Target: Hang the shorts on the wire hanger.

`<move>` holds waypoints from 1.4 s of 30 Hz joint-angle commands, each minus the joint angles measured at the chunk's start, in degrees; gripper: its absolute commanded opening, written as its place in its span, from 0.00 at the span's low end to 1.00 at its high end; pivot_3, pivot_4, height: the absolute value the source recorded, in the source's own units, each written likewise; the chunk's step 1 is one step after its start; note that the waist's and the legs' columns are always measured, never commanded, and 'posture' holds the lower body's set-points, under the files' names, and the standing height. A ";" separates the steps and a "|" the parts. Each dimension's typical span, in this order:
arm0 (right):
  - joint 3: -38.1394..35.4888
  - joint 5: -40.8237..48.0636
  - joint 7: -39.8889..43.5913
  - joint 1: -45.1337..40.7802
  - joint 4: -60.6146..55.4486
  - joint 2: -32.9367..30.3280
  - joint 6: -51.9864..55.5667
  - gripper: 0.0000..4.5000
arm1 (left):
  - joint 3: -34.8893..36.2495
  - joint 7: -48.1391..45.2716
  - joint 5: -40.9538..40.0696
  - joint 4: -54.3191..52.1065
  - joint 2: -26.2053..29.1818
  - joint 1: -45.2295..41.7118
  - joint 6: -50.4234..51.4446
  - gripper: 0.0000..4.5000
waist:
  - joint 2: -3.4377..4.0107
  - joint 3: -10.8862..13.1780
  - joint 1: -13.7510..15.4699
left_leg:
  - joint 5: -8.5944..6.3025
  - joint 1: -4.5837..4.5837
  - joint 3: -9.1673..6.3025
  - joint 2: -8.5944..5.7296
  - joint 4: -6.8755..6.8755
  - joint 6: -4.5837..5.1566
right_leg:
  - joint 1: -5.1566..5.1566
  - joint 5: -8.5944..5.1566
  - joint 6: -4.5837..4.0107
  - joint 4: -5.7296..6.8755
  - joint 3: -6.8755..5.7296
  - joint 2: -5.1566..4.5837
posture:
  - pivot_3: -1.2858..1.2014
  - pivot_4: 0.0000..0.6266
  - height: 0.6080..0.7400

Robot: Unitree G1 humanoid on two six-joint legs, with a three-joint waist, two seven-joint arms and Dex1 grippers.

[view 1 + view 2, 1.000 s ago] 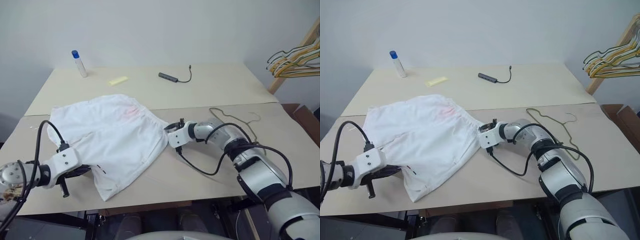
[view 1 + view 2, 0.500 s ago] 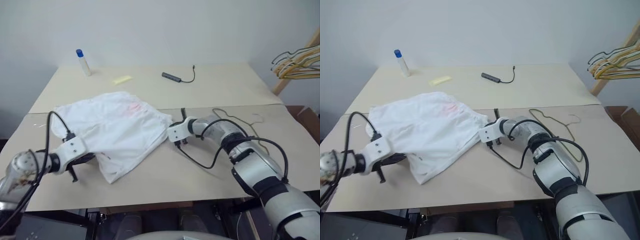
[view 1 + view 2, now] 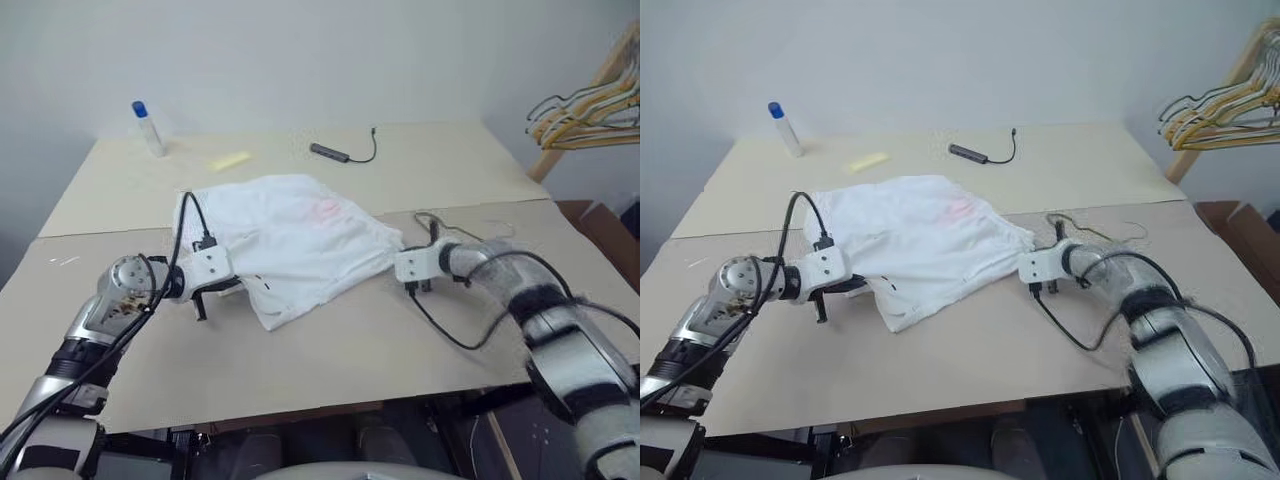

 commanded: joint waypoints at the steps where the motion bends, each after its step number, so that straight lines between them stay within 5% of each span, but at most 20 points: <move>1: -5.56 6.44 11.33 10.32 -25.99 -4.80 12.54 0.01 | 2.60 -3.14 -1.25 2.15 4.04 0.52 -2.70 0.00 | 0.01 0.00 -1.02 | -0.01 0.00 -0.01 0.00 0.00 0.02 | 0.00 -0.02 0.04 0.03 0.02 -0.01 | 0.51 0.00 1.00; 7: -8.57 7.38 23.68 24.41 -57.05 -8.67 31.77 0.01 | 5.93 -9.64 -3.86 2.83 13.03 5.80 -7.57 0.00 | 0.03 0.01 -2.30 | -0.03 0.13 -0.01 0.08 0.01 0.06 | 0.07 -0.11 0.19 0.11 0.09 0.11 | 0.52 0.00 1.00; 11: -7.49 5.72 30.35 27.74 -67.69 -11.42 39.12 0.01 | 8.82 -12.83 -6.15 -0.18 18.79 13.25 -8.82 0.00 | 0.04 0.02 -1.39 | -0.03 0.11 0.01 0.11 0.03 0.05 | 0.05 -0.30 0.49 0.07 0.05 0.13 | 0.52 0.00 1.00; 16: -6.19 9.53 37.74 29.63 -76.71 -14.01 43.08 0.01 | 13.46 -13.05 -9.75 -6.08 21.46 22.93 -7.37 0.00 | -0.01 0.04 0.58 | -0.04 0.05 0.14 0.11 0.03 0.04 | 0.00 -0.37 0.57 0.00 0.02 0.03 | 0.53 0.00 1.00; 24: -2.16 11.94 39.93 27.93 -80.48 -11.23 44.27 0.01 | 15.60 -10.31 -9.89 -9.50 20.65 25.70 -4.30 0.00 | -0.08 0.02 2.90 | -0.03 0.11 0.13 0.15 0.12 0.03 | 0.09 -0.42 0.57 0.00 -0.16 0.06 | 0.54 0.00 1.00; 30: -4.10 16.74 40.42 28.50 -81.42 -10.64 46.54 0.38 | 16.24 -11.55 -10.18 -9.25 21.41 25.28 -5.52 0.36 | -0.09 0.03 3.14 | -0.03 0.06 0.14 0.13 0.12 0.03 | 0.07 -0.43 0.56 -0.01 -0.16 0.04 | 0.54 0.00 1.00; 34: -16.42 31.57 40.35 29.02 -81.72 -9.28 50.89 0.69 | 18.24 -14.17 -10.71 -8.71 25.03 25.46 -4.11 0.65 | -0.17 0.07 3.06 | -0.03 0.07 0.12 0.15 0.13 0.03 | 0.08 -0.43 0.55 0.00 -0.18 0.06 | 0.53 0.00 1.00; 38: -23.83 33.27 34.72 27.37 -73.16 -9.94 55.62 0.99 | 22.21 -13.69 -11.52 -7.25 26.60 25.54 -4.23 0.93 | -0.21 0.05 2.79 | -0.03 0.12 0.14 0.16 0.13 0.03 | 0.13 -0.43 0.55 -0.01 -0.17 0.04 | 0.53 0.00 1.00; 42: -28.04 33.12 24.84 23.14 -61.00 -6.73 64.73 1.00 | 27.58 -14.74 -20.86 -9.35 22.68 22.73 0.54 0.99 | -0.19 0.06 2.72 | -0.03 0.09 0.14 0.15 0.13 0.03 | 0.10 -0.42 0.51 0.00 -0.18 0.04 | 0.53 0.00 1.00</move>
